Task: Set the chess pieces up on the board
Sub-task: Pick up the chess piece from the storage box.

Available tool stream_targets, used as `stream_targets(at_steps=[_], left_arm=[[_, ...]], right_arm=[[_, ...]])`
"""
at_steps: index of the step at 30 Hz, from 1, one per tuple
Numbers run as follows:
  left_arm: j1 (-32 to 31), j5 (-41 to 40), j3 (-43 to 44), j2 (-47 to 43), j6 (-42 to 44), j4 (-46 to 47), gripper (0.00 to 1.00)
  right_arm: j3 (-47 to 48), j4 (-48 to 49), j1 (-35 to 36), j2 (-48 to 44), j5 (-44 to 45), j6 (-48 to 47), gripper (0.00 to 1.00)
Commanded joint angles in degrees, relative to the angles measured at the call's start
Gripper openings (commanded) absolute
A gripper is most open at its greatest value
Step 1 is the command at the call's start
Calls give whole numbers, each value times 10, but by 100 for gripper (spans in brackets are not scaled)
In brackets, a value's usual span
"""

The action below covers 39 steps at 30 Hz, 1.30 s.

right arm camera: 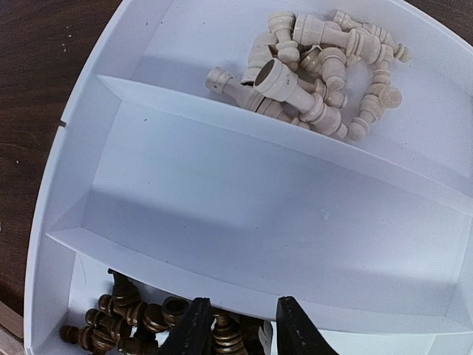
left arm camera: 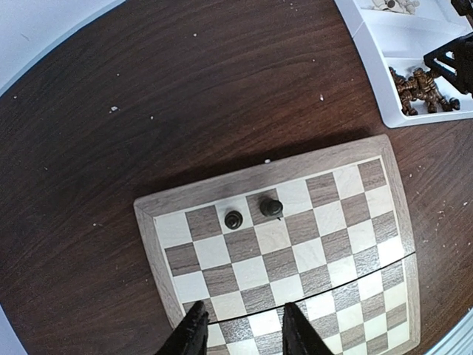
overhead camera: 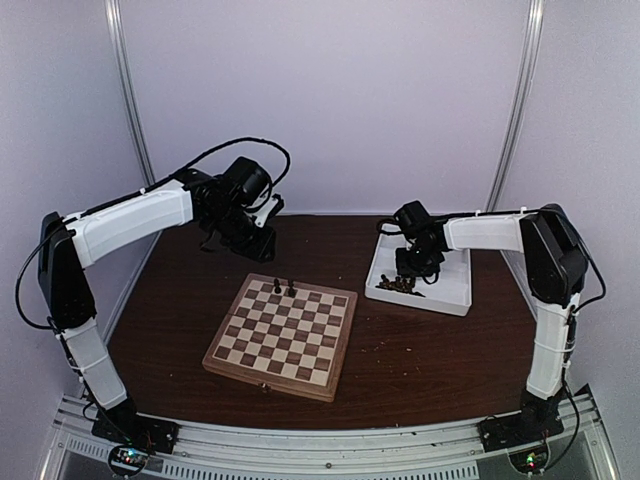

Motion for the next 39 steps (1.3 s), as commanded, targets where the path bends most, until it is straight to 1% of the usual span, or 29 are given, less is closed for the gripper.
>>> stream_targets(at_steps=[1,12,16,22,26,29,39], left_arm=[[2,11,-7,-19,-7,8,35],[2,11,-27,-37,-9,22,36],[2,13,-27,-37,-9,22,36],[2,15,-26,-38,-9,24,36],[1,16,-26,-40,-9,24,35],[-1,17,-30,-44,-8,28,35],[-4,22,-40,-49,-11,31,36]], right_arm=[[-15,-15,-5,-13,16,6,32],[-39,-12,-5,-29,10,7,30],[-47,-12,-5,-47,16,3,33],[-55,-19,-5,-78,28,-10,34],[-66,-15,-5,-92,18,-16,35],[-68,-10,-5,-86,7,-20,35],[-57,-5,-5,-59,-7,-20,30]])
